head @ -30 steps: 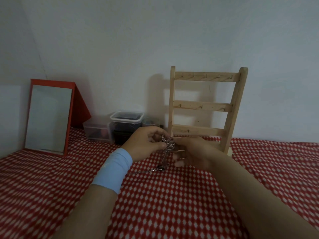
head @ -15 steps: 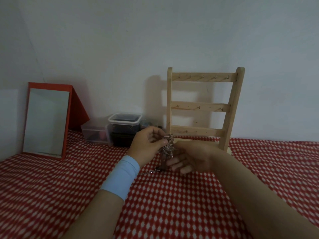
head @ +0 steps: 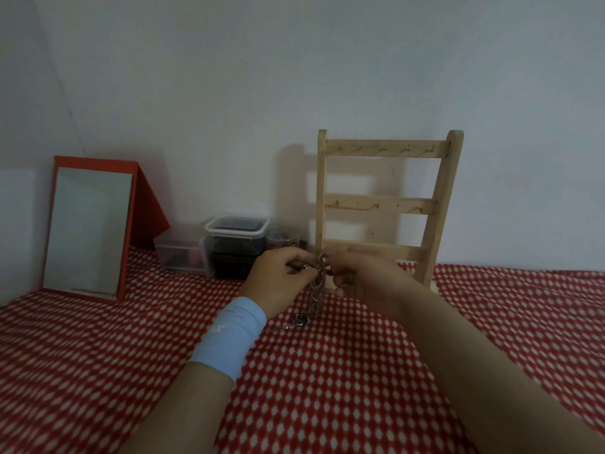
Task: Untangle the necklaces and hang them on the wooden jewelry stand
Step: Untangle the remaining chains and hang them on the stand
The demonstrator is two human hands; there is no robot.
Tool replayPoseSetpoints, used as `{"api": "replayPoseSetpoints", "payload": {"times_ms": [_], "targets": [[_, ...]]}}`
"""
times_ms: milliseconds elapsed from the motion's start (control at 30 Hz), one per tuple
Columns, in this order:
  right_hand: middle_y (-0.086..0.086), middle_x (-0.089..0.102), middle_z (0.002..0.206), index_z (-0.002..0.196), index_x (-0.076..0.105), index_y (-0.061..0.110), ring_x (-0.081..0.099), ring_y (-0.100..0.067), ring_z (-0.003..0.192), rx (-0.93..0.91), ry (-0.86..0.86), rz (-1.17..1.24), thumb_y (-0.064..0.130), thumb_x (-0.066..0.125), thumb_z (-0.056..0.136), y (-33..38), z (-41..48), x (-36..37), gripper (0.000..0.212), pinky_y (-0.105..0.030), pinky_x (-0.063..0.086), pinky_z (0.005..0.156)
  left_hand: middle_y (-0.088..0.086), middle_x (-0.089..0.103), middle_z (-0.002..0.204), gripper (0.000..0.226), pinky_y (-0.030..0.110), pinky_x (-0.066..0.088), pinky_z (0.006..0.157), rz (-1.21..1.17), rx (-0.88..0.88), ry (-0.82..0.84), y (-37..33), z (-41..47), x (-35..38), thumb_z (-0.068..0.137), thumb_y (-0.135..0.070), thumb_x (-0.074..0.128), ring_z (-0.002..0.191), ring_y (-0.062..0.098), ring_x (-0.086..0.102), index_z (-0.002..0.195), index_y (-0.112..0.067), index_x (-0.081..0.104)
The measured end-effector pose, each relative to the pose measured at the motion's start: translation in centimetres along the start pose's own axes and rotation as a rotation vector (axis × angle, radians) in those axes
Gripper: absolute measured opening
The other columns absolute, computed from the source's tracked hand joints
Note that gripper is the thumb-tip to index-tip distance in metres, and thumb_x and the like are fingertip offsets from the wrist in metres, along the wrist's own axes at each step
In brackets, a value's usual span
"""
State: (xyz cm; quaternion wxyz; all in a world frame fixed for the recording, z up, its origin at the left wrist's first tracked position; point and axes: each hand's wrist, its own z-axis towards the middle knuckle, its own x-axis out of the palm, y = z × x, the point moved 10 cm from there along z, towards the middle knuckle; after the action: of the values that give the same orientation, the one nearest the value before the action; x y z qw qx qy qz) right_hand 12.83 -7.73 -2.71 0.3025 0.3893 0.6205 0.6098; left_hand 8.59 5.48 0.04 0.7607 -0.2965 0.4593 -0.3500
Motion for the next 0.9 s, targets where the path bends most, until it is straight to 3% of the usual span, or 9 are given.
{"api": "replayPoseSetpoints", "payload": {"times_ms": [133, 233, 300, 400, 500, 567, 633, 733, 900], "targets": [[-0.002, 0.075, 0.074, 0.096, 0.075, 0.013, 0.072, -0.015, 0.065, -0.203, -0.158, -0.375, 0.015, 0.086, 0.079, 1.3, -0.3, -0.6, 0.021, -0.029, 0.06, 0.063, -0.004, 0.072, 0.09, 0.016, 0.028, 0.06, 0.075, -0.117, -0.108, -0.024, 0.8, 0.2, -0.2, 0.087, -0.008, 0.069, 0.083, 0.009, 0.07, 0.09, -0.023, 0.072], [0.007, 0.075, 0.072, 0.077, 0.073, 0.027, 0.074, -0.012, 0.068, -0.316, -0.241, -0.482, 0.012, 0.084, 0.082, 2.2, -0.5, -1.1, 0.019, -0.031, 0.063, 0.067, 0.003, 0.071, 0.091, 0.011, 0.02, 0.058, 0.063, -0.181, -0.163, -0.005, 1.0, 0.0, 0.1, 0.088, -0.005, 0.069, 0.076, 0.006, 0.069, 0.092, -0.015, 0.07], [0.011, 0.075, 0.075, 0.08, 0.073, 0.033, 0.071, -0.006, 0.07, -0.404, -0.268, -0.653, 0.013, 0.076, 0.09, 3.0, -0.8, -0.7, 0.023, -0.026, 0.062, 0.069, 0.005, 0.071, 0.09, 0.009, 0.024, 0.06, 0.063, -0.22, -0.205, 0.011, 1.3, -0.2, 0.3, 0.088, -0.005, 0.069, 0.073, 0.009, 0.071, 0.093, -0.012, 0.07], [0.01, 0.073, 0.092, 0.103, 0.076, 0.021, 0.064, -0.005, 0.076, -0.517, -0.327, -0.928, 0.01, 0.061, 0.098, 3.9, -1.5, 0.3, 0.019, -0.019, 0.054, 0.073, 0.01, 0.072, 0.087, 0.009, 0.033, 0.062, 0.064, -0.211, -0.246, 0.056, 1.5, -0.4, 0.7, 0.087, -0.004, 0.07, 0.069, 0.024, 0.073, 0.095, -0.008, 0.069], [0.003, 0.073, 0.089, 0.099, 0.077, 0.015, 0.062, -0.01, 0.076, -0.575, -0.397, -1.06, 0.01, 0.061, 0.095, 4.2, -1.8, 0.4, 0.017, -0.022, 0.049, 0.068, 0.009, 0.071, 0.084, 0.009, 0.031, 0.061, 0.062, -0.161, -0.232, 0.091, 1.2, -0.4, 1.1, 0.086, -0.003, 0.07, 0.065, 0.025, 0.073, 0.094, -0.008, 0.069], [0.006, 0.071, 0.081, 0.091, 0.075, 0.017, 0.064, -0.01, 0.07, -0.475, -0.441, -0.928, 0.014, 0.06, 0.096, 3.9, -1.6, -0.9, 0.016, -0.024, 0.054, 0.064, 0.008, 0.07, 0.085, 0.008, 0.028, 0.06, 0.06, -0.148, -0.214, 0.08, 1.1, -0.3, 1.1, 0.088, -0.004, 0.068, 0.065, 0.021, 0.073, 0.093, -0.009, 0.068], [0.0, 0.072, 0.083, 0.092, 0.073, 0.014, 0.069, -0.014, 0.068, -0.205, -0.431, -0.519, 0.018, 0.058, 0.1, 2.0, -0.9, -3.0, 0.018, -0.029, 0.061, 0.061, 0.011, 0.069, 0.089, 0.007, 0.028, 0.06, 0.061, -0.211, -0.22, 0.078, 1.1, -0.4, 1.0, 0.09, -0.002, 0.066, 0.069, 0.017, 0.072, 0.094, -0.008, 0.067], [-0.011, 0.069, 0.089, 0.104, 0.066, 0.001, 0.067, -0.018, 0.063, 0.138, -0.253, -0.095, 0.013, 0.056, 0.102, -1.1, -0.9, -2.8, 0.016, -0.029, 0.058, 0.054, 0.014, 0.069, 0.091, 0.009, 0.03, 0.061, 0.063, -0.354, -0.215, 0.056, 1.0, -0.5, 0.6, 0.091, 0.0, 0.063, 0.072, 0.015, 0.072, 0.096, -0.006, 0.066], [-0.007, 0.073, 0.096, 0.095, 0.07, 0.018, 0.069, -0.014, 0.073, 0.19, -0.12, -0.645, 0.005, 0.064, 0.096, -1.4, -0.7, -2.5, 0.014, -0.024, 0.059, 0.058, 0.011, 0.069, 0.089, 0.01, 0.026, 0.058, 0.053, -0.302, -0.211, 0.037, 1.0, -0.6, 0.4, 0.092, -0.003, 0.063, 0.064, 0.012, 0.07, 0.095, -0.013, 0.066]]}}
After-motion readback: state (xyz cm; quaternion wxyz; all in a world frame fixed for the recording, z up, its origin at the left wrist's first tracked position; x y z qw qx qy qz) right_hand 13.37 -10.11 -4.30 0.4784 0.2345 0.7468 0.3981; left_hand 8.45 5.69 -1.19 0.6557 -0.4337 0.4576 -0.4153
